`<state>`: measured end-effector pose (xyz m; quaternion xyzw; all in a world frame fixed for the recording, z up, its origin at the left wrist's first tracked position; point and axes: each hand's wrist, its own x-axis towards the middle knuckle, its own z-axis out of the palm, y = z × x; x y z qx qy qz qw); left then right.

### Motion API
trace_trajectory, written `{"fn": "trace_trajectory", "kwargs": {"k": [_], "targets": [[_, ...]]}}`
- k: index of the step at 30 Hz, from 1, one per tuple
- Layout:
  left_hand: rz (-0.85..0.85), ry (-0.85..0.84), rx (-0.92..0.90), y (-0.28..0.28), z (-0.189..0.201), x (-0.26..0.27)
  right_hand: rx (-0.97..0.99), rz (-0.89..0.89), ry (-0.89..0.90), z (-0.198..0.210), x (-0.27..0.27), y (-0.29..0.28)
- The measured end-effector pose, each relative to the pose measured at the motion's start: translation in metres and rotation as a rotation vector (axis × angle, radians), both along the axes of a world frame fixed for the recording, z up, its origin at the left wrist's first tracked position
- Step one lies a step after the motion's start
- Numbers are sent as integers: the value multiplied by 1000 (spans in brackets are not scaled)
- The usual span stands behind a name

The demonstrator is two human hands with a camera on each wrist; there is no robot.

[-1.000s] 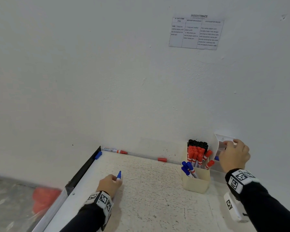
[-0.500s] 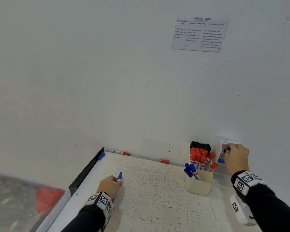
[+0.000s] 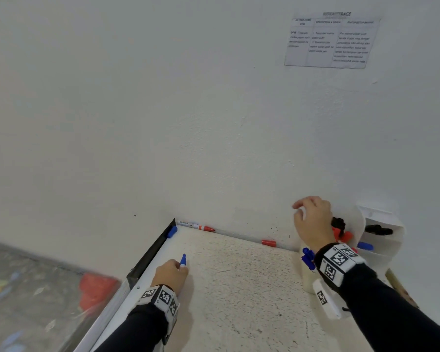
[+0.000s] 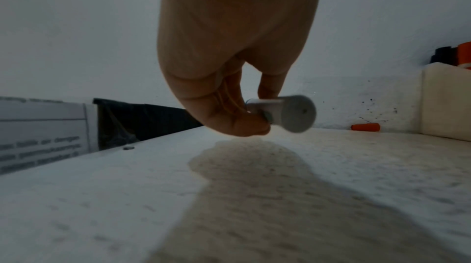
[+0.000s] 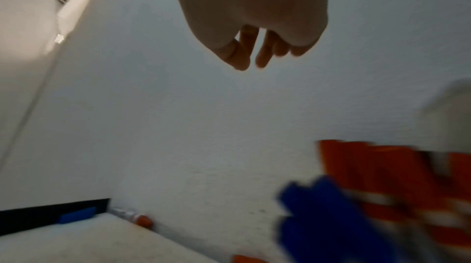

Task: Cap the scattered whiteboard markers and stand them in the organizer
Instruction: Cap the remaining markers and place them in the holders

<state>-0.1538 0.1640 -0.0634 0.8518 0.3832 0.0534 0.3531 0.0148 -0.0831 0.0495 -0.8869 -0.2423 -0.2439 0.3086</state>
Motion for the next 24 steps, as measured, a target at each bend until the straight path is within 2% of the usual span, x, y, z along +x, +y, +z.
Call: {"fn": "trace_trajectory", "kwargs": {"k": [3, 6, 10, 15, 20, 24], "targets": [[41, 22, 14, 17, -1, -6, -29, 253, 234, -17, -3, 62], [61, -2, 7, 34, -4, -6, -161, 426, 477, -41, -10, 122], [63, 19, 36, 52, -9, 2, -383, 558, 601, -77, -19, 192], [78, 42, 57, 67, -18, 20, -529, 574, 633, -102, -22, 252], [109, 82, 41, 79, -24, 29, -708, 540, 613, -119, -21, 279], [102, 98, 50, 86, -27, 29, -760, 539, 472, -129, -18, 281]]}}
